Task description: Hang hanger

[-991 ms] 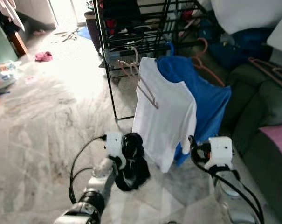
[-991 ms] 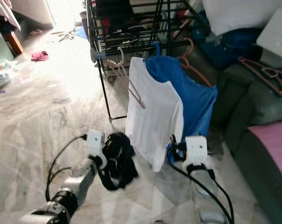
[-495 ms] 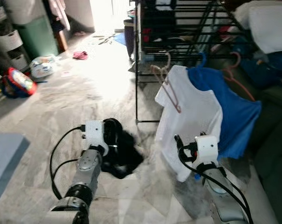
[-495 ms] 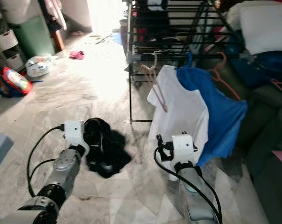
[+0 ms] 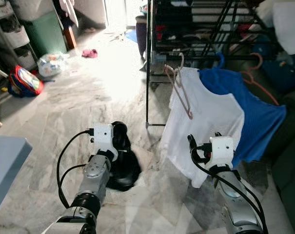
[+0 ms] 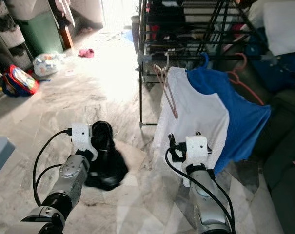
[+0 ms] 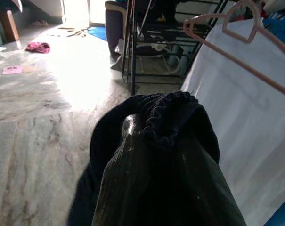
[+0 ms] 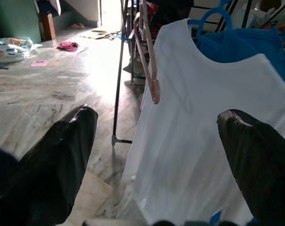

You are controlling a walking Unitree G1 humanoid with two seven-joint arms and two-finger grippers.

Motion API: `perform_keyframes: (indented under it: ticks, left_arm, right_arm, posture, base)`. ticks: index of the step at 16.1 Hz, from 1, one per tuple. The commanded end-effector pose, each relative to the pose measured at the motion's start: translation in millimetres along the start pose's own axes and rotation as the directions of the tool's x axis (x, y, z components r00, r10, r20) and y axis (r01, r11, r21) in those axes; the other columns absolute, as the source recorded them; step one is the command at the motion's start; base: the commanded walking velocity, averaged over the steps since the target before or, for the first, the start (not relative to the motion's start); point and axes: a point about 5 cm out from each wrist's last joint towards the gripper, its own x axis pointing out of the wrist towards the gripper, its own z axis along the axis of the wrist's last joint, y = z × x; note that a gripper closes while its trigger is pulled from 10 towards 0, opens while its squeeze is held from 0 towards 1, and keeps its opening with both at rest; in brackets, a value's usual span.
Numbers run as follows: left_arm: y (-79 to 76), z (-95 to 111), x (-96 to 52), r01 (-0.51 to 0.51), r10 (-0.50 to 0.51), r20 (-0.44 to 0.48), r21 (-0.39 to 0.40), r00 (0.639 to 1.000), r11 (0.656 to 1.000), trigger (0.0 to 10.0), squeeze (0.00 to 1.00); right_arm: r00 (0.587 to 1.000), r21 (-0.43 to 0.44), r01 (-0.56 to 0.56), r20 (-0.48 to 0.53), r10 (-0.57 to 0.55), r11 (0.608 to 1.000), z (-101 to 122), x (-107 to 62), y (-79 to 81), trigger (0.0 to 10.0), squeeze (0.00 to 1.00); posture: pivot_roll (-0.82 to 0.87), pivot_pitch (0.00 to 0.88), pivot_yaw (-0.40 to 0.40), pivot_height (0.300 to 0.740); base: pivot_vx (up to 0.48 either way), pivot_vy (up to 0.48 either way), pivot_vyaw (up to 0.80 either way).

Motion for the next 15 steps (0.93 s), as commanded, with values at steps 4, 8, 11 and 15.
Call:
perform_keyframes:
  ticks: [4, 8, 11, 15]
  left_arm:
    - [4.6, 26, -0.3, -0.036, 0.029, 0.160, 0.037, 0.987, 0.999, 10.0, 0.00]
    - [0.0, 52, 7.7, -0.030, 0.021, 0.246, 0.033, 0.969, 0.999, 10.0, 0.00]
    - [8.4, 45, 2.6, -0.063, 0.053, 0.220, 0.039, 0.974, 0.997, 10.0, 0.00]
    - [13.9, 39, 0.4, -0.136, 0.125, 0.195, 0.047, 0.973, 0.990, 10.0, 0.00]
  right_arm:
    - [0.996, -0.005, 0.043, 0.073, -0.042, 0.999, 16, 4.8, -11.6, 10.0, 0.00]
    - [0.998, -0.008, 0.025, 0.058, -0.025, 1.000, 12, 5.0, -11.1, 10.0, 0.00]
    - [0.997, 0.000, 0.017, 0.079, -0.017, 1.000, 19, 9.5, -6.1, 10.0, 0.00]
    - [0.996, -0.006, 0.040, 0.083, -0.039, 0.999, 19, 8.4, -13.5, 10.0, 0.00]
  posture:
    - [0.00, 0.026, -0.020, 0.740]
    - [0.03, 0.027, -0.033, 0.740]
    - [0.04, 0.034, -0.041, 0.740]
    - [0.02, 0.032, -0.032, 0.740]
  base:
    - [0.000, 0.000, 0.00]
    - [0.000, 0.000, 0.00]
    - [0.000, 0.000, 0.00]
    - [0.000, 0.000, 0.00]
